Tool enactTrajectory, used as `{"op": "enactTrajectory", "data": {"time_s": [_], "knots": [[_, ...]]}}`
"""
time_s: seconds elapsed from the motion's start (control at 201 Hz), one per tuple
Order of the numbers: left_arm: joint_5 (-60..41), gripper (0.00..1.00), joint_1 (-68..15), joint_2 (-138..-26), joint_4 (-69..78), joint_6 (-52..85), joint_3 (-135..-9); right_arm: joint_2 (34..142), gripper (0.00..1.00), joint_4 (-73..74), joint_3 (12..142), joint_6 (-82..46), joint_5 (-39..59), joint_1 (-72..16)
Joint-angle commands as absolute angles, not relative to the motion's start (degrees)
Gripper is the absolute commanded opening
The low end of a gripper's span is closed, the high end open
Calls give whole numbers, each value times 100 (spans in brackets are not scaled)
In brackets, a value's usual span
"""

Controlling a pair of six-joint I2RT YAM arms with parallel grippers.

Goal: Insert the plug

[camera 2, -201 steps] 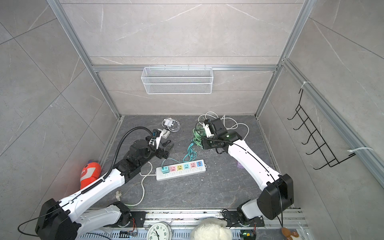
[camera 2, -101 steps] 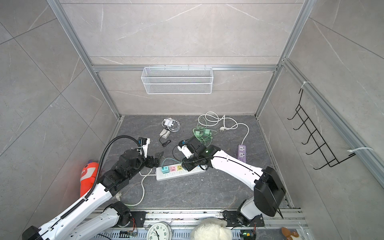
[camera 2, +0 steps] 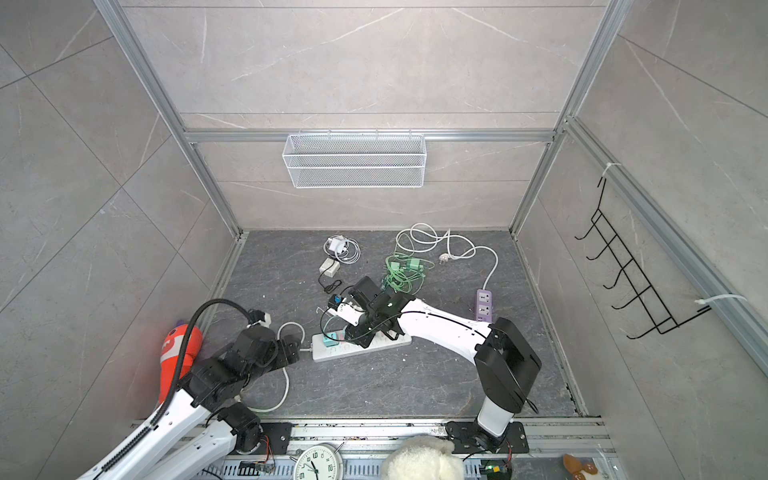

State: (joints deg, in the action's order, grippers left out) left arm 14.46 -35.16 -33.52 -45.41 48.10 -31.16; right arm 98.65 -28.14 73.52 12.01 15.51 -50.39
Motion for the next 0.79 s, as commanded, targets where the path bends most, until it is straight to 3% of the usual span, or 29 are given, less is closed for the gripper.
{"op": "enactTrajectory", "data": {"time_s": [0.0, 0.09, 0.234, 0.587, 0.787], "knots": [[1024, 81, -3540, -3027, -5014, 5789, -2676, 10116, 7, -2769, 7644, 1569, 1575, -5036], [871, 74, -3539, -3051, -4908, 5933, -2401, 10235, 7, -2675, 7686, 1574, 1625, -5029], [1016, 72, -3539, -3479, -4664, 5951, -2225, 10356, 7, -2622, 7768, 1545, 1640, -5036], [1364, 74, -3476, -5595, -3184, 5837, -2268, 10446, 7, -2599, 7751, 1666, 1725, -5012], [1021, 74, -2797, -6694, -2283, 5377, -2385, 10493, 7, -2610, 7801, 1799, 1794, -4878]]}}
